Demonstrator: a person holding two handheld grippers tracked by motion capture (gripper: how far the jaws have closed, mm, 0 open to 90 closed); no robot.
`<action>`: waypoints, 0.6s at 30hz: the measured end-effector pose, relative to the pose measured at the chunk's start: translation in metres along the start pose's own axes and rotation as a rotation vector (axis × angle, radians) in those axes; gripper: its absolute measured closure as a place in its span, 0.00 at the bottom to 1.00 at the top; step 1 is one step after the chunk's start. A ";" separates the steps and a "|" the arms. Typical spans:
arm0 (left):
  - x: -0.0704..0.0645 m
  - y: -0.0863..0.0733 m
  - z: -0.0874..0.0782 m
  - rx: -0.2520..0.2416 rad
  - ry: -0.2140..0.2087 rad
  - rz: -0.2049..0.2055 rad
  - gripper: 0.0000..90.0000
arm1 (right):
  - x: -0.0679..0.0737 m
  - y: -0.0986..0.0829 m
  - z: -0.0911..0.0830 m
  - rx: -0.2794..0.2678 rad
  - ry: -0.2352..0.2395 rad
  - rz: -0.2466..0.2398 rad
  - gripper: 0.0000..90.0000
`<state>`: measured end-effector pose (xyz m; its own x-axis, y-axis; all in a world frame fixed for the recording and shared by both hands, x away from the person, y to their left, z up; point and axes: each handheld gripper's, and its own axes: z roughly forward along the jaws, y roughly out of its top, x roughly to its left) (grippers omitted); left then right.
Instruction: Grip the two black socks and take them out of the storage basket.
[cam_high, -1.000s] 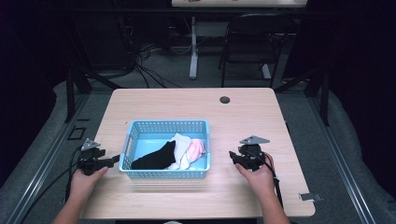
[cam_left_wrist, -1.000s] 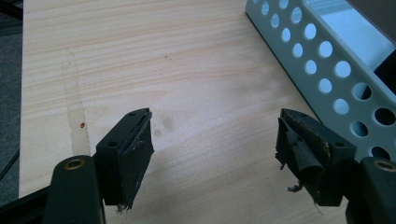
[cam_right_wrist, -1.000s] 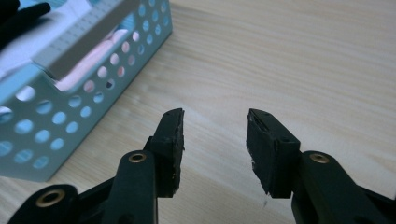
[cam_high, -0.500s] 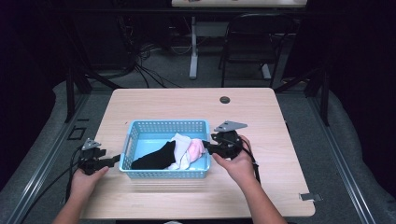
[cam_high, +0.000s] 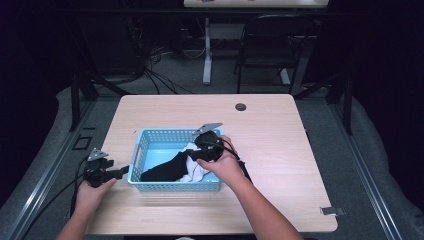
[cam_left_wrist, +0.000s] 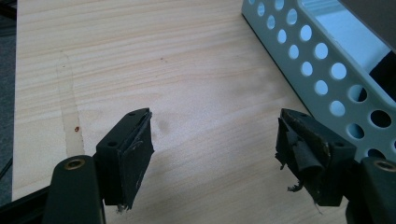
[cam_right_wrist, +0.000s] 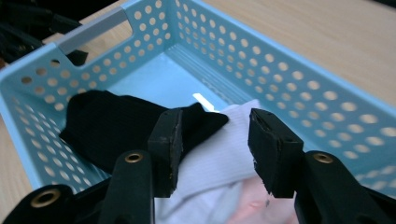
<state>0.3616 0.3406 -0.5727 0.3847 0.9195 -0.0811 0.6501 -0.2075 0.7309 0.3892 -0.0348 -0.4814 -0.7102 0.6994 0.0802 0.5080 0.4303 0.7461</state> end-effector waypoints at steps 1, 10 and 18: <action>0.000 0.000 0.000 0.000 0.000 0.000 0.30 | 0.001 0.002 0.005 0.017 0.011 0.018 0.61; 0.000 0.000 0.000 -0.001 -0.002 -0.001 0.30 | 0.011 0.011 0.033 0.084 0.023 0.065 0.69; 0.000 0.000 0.000 0.000 -0.005 0.000 0.30 | 0.015 0.013 0.050 0.254 0.079 0.246 0.74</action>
<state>0.3615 0.3405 -0.5723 0.3877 0.9178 -0.0850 0.6505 -0.2071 0.7308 0.4094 0.0103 -0.5034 -0.5822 0.7574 0.2955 0.7661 0.3895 0.5113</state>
